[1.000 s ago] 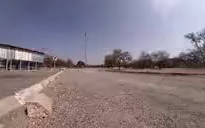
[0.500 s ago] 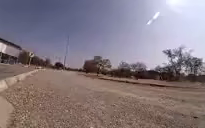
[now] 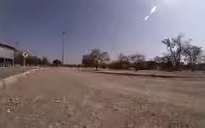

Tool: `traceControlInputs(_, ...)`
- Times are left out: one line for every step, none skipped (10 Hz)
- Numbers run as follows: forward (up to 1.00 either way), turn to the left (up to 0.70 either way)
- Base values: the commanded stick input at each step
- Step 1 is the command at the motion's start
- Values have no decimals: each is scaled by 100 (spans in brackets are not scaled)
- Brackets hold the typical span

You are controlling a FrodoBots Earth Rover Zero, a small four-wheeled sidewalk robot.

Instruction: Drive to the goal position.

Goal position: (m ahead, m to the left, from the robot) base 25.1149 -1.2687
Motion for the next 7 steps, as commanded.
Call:
traceControlInputs(100,40)
traceControlInputs(100,40)
traceControlInputs(100,29)
traceControlInputs(100,4)
traceControlInputs(100,0)
traceControlInputs(100,0)
traceControlInputs(100,0)
